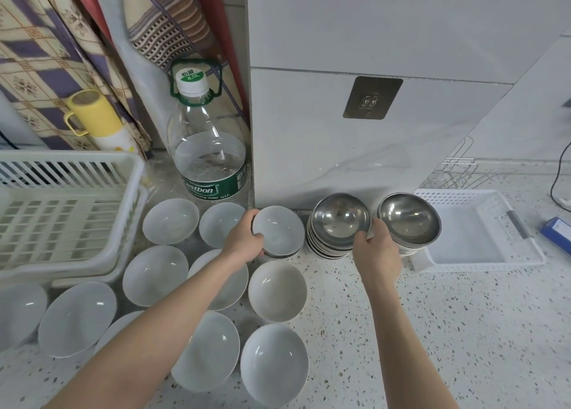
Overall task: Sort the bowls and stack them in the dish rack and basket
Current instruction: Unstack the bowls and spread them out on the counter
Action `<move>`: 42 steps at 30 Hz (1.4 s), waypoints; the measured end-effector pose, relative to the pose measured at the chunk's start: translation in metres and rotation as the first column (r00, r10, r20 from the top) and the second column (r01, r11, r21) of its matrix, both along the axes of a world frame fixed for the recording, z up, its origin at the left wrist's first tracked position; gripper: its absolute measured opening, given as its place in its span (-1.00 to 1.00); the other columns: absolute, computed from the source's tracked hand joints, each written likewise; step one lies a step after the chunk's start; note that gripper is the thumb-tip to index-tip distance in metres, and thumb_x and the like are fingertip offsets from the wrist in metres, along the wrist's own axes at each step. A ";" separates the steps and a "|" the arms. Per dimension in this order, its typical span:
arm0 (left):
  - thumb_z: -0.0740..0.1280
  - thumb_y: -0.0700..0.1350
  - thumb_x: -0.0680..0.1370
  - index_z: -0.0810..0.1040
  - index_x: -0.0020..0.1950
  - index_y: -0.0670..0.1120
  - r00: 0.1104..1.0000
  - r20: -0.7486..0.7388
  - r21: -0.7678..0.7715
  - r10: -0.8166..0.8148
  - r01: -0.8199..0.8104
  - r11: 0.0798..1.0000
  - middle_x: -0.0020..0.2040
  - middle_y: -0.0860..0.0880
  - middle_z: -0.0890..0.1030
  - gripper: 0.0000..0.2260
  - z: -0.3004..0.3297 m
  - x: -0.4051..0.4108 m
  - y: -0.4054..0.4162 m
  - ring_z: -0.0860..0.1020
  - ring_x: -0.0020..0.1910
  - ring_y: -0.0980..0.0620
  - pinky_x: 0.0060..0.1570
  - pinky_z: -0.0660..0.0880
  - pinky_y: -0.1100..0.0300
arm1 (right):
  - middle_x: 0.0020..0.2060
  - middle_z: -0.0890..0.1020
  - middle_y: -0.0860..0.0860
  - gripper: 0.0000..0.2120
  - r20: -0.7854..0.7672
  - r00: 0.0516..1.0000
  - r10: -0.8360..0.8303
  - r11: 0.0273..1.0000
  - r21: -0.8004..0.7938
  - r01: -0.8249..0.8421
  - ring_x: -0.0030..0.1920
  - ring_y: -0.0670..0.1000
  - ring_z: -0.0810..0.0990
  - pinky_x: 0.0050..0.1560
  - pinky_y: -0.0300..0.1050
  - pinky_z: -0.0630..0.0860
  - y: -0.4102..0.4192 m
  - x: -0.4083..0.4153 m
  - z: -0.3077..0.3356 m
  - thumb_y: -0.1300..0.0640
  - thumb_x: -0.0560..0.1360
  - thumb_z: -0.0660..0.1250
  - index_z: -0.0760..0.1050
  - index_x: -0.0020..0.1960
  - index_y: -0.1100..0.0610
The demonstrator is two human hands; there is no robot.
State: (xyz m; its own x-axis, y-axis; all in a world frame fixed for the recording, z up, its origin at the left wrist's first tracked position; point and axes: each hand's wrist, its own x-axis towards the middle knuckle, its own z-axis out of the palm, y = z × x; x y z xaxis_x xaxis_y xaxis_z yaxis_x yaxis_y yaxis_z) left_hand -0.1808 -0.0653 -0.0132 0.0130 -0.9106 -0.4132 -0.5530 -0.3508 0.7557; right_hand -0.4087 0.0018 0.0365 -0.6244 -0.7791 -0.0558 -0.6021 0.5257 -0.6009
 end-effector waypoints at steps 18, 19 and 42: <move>0.16 -0.38 0.53 0.41 0.20 0.20 0.839 -0.478 0.095 0.261 -0.246 0.965 -0.30 -0.17 0.46 -0.52 0.053 0.048 0.098 0.44 -0.56 0.10 -0.59 0.14 0.32 | -0.53 0.41 -0.04 -0.74 0.669 0.742 -0.036 0.901 -0.299 0.313 -0.47 -0.08 0.31 -0.49 -0.30 0.26 0.106 0.013 0.020 0.35 0.50 0.18 0.58 0.04 0.13; 0.16 -0.39 0.53 0.42 0.17 0.21 0.826 -0.496 0.116 0.268 -0.242 0.963 -0.30 -0.17 0.45 -0.51 0.052 0.049 0.103 0.44 -0.55 0.10 -0.58 0.13 0.30 | -0.53 0.41 -0.04 -0.75 0.676 0.734 -0.067 0.903 -0.272 0.332 -0.47 -0.08 0.31 -0.50 -0.30 0.25 0.117 0.015 0.013 0.35 0.51 0.18 0.58 0.02 0.12; 0.19 -0.36 0.56 0.42 0.22 0.27 0.745 -0.527 0.179 0.409 -0.374 0.910 -0.52 -0.08 0.48 -0.50 0.032 0.015 0.190 0.34 -0.51 0.05 -0.59 0.23 0.28 | -0.18 0.66 0.05 -0.55 0.526 0.849 -0.053 0.991 0.135 -0.022 -0.43 -0.06 0.50 -0.47 -0.18 0.36 0.109 -0.014 -0.075 0.19 0.51 0.19 0.35 0.39 0.01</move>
